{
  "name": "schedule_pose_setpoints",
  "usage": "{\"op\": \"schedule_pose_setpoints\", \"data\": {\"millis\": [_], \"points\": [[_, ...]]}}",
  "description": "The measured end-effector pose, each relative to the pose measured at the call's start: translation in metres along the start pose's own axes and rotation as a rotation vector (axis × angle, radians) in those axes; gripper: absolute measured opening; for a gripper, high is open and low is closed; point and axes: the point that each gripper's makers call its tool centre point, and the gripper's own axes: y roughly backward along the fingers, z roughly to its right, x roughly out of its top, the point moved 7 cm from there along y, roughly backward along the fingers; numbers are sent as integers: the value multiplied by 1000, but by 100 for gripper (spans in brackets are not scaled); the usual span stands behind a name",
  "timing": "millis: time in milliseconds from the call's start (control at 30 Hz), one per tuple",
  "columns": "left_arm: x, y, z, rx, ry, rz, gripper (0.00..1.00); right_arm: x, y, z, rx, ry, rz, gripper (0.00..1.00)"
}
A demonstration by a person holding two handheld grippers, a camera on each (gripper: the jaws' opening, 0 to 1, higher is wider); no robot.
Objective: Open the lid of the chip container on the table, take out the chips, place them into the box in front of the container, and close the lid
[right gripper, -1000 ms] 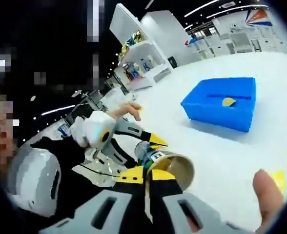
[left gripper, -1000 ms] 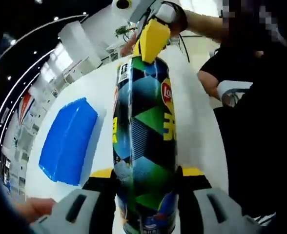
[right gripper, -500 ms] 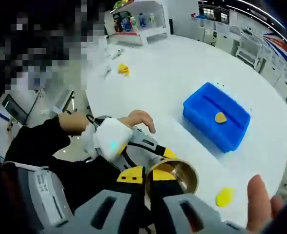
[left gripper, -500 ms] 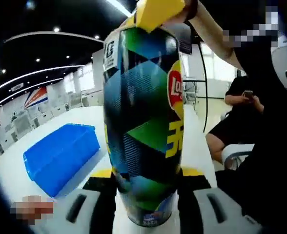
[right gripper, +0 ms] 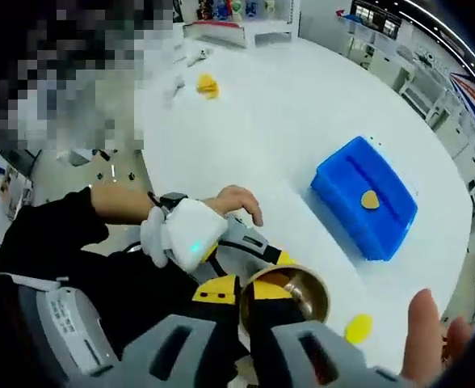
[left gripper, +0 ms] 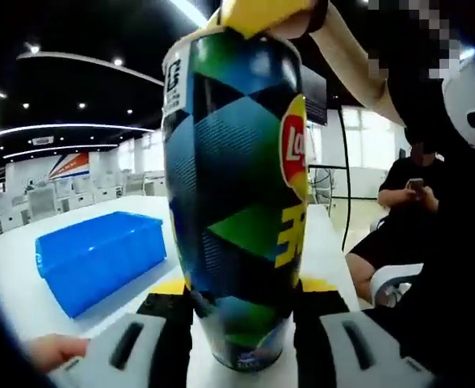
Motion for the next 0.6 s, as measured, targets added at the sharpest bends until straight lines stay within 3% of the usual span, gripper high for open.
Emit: {"op": "schedule_pose_setpoints", "data": {"millis": [367,500,567,600], "points": [[1,-5,4,-1,-24,-49,49,-22,3,2,9,11,75,4],[1,-5,4,-4,-27,-52,49,-23,7,0,-21,153,102,6],[0,-5,5,-4,-28,-53,49,-21,19,-3,-24,187,115,7],[0,-5,4,-5,-29,-54,49,-16,31,-4,-26,201,158,10]]}}
